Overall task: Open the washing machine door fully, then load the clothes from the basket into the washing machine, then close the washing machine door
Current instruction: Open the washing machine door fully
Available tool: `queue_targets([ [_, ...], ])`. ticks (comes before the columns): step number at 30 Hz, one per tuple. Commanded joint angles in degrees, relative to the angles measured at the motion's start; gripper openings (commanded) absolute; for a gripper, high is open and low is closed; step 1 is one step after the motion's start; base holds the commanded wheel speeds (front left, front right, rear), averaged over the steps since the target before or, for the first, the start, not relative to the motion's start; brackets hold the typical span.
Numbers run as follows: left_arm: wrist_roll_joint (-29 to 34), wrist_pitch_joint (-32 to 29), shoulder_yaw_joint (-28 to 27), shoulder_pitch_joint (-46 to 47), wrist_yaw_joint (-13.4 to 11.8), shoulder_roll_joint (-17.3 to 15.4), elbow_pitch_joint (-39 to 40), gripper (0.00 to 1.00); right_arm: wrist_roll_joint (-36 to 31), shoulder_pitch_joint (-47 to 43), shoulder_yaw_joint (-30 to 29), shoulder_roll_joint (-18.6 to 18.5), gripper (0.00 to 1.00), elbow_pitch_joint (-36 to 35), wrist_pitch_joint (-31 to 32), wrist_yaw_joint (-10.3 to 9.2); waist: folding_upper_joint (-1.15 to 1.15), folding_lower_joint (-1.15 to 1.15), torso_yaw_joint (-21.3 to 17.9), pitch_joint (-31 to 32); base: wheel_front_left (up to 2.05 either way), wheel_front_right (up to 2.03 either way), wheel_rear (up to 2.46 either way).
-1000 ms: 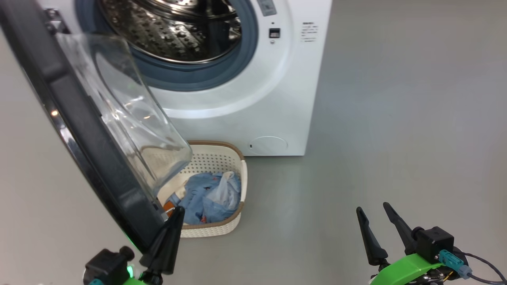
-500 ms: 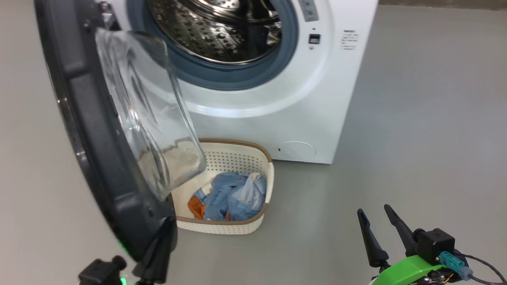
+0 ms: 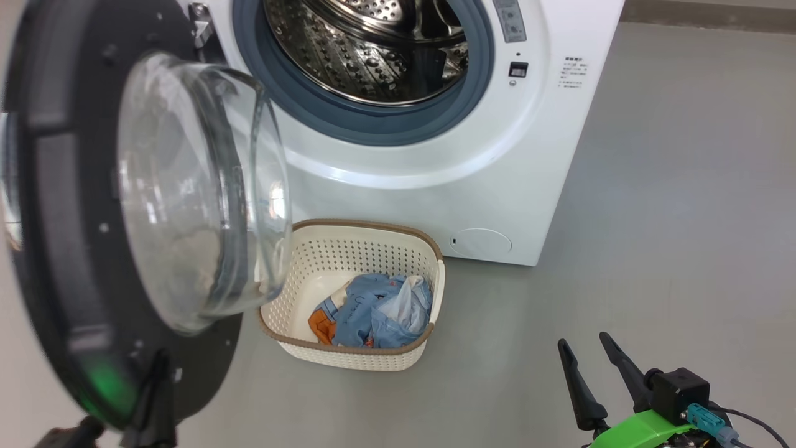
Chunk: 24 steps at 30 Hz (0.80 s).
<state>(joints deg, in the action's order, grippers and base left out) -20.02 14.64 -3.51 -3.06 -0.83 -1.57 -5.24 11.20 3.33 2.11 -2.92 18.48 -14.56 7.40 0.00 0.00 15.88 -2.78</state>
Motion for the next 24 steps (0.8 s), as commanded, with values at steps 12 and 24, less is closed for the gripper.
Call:
queue_targets([
  [12,-1.30,0.36,-15.89,6.92,-0.84,-1.31,-4.12,0.00,-0.76,2.17,1.53,0.04,1.00,-1.25,-0.44,0.09,0.00,0.00,-2.07,-3.95,0.00,0.00,0.00],
  [24,-0.05,0.36,-32.76,18.93,3.09,-1.55,-11.21,0.00,-3.28,5.10,1.19,-0.40,1.00,-1.40,-0.44,0.09,0.00,0.00,-2.29,-10.52,0.00,0.00,0.00],
])
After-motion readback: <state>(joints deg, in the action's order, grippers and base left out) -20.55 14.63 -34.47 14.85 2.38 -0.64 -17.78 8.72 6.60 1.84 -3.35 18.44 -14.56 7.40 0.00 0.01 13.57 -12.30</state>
